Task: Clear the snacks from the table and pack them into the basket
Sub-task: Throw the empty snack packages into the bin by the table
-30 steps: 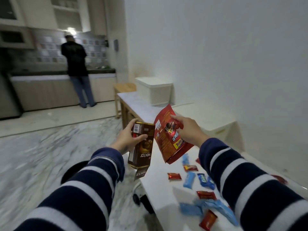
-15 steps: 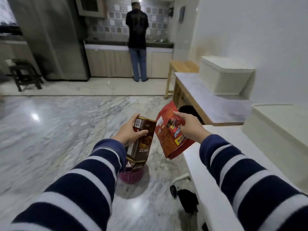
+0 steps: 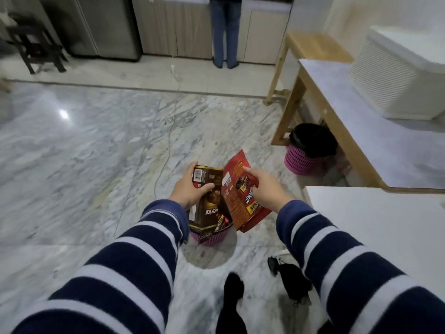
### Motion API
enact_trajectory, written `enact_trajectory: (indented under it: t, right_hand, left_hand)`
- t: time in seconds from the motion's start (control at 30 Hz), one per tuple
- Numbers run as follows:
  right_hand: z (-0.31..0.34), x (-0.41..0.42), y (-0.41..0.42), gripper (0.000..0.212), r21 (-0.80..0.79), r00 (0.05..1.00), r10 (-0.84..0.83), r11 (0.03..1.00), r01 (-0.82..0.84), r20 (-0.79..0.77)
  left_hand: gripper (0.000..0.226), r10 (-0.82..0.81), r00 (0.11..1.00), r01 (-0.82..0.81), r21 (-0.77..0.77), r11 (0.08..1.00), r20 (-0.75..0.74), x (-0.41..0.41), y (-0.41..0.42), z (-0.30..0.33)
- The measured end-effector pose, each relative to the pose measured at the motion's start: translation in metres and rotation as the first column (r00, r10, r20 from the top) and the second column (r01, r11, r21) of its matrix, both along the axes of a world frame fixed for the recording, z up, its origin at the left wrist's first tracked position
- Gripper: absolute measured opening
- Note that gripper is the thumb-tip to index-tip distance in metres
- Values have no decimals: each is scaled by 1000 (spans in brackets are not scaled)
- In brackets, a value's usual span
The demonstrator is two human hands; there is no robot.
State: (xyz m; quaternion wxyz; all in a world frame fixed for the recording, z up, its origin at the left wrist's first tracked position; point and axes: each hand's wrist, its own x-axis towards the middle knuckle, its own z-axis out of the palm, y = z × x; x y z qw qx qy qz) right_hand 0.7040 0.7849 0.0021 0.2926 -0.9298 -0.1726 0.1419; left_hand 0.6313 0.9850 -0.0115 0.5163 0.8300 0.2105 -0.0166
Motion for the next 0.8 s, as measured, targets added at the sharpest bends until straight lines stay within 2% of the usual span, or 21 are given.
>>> enact_trajectory:
  t: [0.13, 0.43, 0.67, 0.8]
  right_hand:
    - [-39, 54, 35, 66, -18, 998, 23, 1000, -24, -65]
    - [-160, 146, 95, 67, -74, 963, -42, 997, 23, -267]
    - [-305, 177, 123, 62, -120, 927, -153, 986, 118, -344]
    - [-399, 191, 135, 59, -117, 915, -166, 984, 132, -367]
  left_hand:
    - [85, 111, 993, -114, -49, 992, -51, 37, 28, -41]
    - [82, 281, 927, -313, -98, 945, -250, 134, 62, -154]
    - [85, 244, 889, -279, -36, 960, -387, 188, 76, -306]
    - [99, 167, 863, -206, -31, 978, -477, 203, 80, -398]
